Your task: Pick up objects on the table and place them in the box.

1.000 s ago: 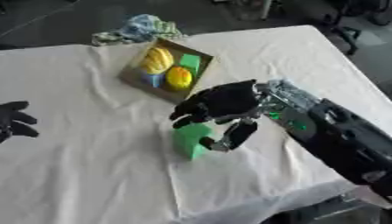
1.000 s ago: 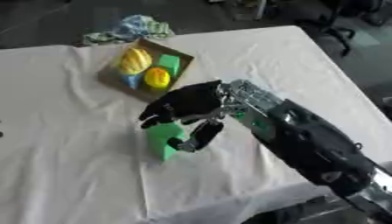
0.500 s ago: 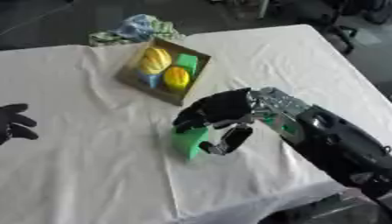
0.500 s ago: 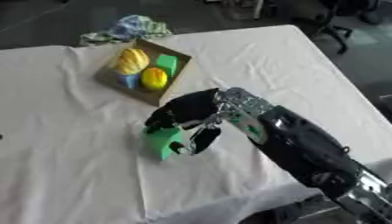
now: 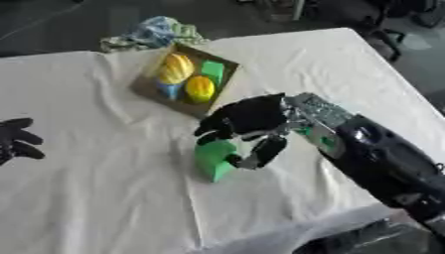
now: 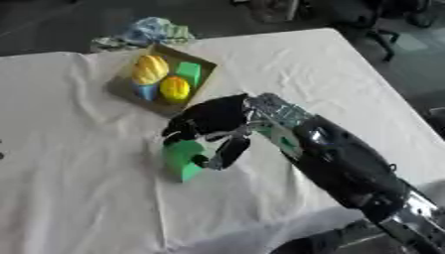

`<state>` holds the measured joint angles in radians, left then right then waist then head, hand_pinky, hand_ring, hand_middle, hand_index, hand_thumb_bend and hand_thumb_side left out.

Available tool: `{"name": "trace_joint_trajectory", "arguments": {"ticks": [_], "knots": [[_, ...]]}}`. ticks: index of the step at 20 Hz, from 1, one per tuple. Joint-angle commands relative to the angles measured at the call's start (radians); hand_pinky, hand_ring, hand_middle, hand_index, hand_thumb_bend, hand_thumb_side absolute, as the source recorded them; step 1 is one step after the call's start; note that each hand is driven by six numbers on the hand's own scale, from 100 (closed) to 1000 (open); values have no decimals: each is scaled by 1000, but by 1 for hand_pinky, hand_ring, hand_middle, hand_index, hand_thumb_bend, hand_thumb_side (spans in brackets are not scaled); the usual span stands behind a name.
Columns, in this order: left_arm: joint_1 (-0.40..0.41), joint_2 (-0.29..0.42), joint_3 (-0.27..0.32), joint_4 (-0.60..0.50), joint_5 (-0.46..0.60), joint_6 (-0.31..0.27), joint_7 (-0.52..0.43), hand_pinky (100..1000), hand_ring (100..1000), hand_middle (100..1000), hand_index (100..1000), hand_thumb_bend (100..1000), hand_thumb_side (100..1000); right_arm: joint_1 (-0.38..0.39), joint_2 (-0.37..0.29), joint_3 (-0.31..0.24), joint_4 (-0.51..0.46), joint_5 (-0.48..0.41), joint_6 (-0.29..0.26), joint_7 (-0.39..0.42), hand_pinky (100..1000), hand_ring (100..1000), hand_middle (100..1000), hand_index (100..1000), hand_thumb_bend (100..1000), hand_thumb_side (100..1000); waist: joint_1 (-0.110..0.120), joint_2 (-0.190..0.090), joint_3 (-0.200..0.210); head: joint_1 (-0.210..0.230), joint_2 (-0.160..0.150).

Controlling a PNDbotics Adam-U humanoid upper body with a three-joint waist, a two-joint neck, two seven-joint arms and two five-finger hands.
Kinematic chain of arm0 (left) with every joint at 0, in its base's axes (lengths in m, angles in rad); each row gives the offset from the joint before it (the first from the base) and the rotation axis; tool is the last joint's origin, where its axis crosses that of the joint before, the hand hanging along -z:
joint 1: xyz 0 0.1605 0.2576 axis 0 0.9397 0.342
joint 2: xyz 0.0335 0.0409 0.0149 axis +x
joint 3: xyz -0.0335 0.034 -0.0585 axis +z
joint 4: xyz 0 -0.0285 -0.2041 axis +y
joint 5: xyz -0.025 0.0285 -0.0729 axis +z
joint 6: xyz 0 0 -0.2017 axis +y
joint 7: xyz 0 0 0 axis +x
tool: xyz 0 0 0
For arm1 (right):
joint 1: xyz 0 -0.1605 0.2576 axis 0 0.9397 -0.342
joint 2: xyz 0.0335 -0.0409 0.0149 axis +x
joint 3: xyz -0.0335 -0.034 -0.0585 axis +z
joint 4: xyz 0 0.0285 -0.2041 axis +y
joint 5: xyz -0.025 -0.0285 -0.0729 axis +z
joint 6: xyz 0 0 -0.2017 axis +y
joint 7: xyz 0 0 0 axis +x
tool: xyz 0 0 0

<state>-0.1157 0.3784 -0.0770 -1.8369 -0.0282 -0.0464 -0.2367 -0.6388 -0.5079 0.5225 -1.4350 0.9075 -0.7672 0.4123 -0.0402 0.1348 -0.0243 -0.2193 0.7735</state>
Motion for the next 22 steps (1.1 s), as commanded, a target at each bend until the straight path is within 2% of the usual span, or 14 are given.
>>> {"name": "trace_joint_trajectory", "arguments": {"ticks": [1, 10, 22], "knots": [[-8, 9, 4, -15, -2, -2, -7, 689, 570, 599, 843, 100, 920, -17, -32, -17, -19, -6, -140, 134, 923, 994, 974, 1000, 100, 550, -9, -12, 2, -5, -4], [-8, 9, 3, -17, -1, -3, -13, 685, 571, 599, 844, 100, 921, -9, -12, -6, 33, 10, -140, 152, 916, 987, 967, 1000, 100, 610, -10, -12, 5, -6, -4], [-5, 7, -1, -21, 0, -4, -20, 688, 575, 601, 838, 100, 928, -15, 22, -8, 85, 50, -140, 131, 908, 973, 937, 1000, 100, 607, -9, -11, 7, -10, -4]]}}
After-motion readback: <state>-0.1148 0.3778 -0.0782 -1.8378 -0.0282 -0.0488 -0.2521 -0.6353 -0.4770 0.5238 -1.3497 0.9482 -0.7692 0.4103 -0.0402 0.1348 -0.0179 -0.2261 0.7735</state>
